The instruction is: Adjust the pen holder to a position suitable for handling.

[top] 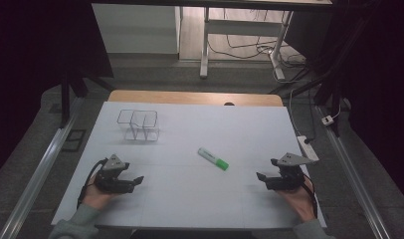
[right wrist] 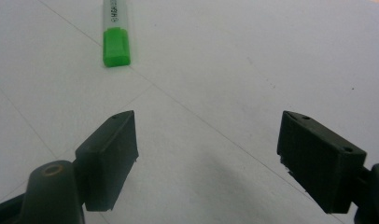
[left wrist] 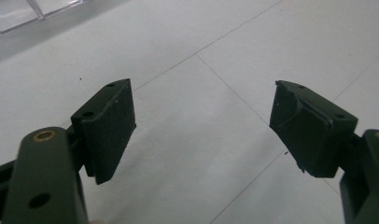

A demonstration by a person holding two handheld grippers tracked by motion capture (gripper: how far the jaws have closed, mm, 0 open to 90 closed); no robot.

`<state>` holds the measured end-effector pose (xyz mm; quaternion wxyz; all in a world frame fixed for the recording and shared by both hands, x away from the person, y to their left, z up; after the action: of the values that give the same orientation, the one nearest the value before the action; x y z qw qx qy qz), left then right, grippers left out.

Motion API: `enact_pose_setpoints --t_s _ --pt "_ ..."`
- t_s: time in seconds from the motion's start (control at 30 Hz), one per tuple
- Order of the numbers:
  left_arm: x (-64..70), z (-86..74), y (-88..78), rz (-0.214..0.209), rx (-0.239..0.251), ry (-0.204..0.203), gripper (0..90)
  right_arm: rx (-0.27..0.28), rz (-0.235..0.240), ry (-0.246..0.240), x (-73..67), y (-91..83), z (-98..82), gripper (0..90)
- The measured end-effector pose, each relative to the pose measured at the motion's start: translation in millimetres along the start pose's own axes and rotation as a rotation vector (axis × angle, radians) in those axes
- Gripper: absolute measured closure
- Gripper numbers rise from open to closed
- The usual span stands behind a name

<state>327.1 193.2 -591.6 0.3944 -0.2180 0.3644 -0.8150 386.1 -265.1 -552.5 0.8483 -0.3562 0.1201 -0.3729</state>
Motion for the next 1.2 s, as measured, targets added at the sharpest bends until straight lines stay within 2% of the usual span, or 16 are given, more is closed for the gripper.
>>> enact_pose_setpoints --t_s 0.67,0.83,1.2 --pt "-4.2 4.7 -0.2 0.010 0.011 -0.002 22.6 -0.004 0.009 -0.005 -1.5 1.2 -0.7 20.5" --pt "-8.9 8.5 -0.1 0.021 0.016 -0.007 22.7 -0.004 0.006 -0.005 -1.1 0.6 -0.9 20.8" --pt "-30.0 21.9 -4.1 0.050 0.032 -0.032 23.1 0.000 0.006 0.008 0.7 -0.6 -1.5 21.7"
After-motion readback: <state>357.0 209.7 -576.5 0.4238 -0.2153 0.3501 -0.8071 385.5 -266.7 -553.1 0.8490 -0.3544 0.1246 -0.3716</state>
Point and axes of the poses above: each handheld gripper's, and its own axes: y roughly forward along the jaws, z roughly out of its top, x roughly to its right, the point moved 9 cm from there along y, roughly forward along the jaws, and after that the axes turned 6 degrees about -x, right-handed, at the moved point
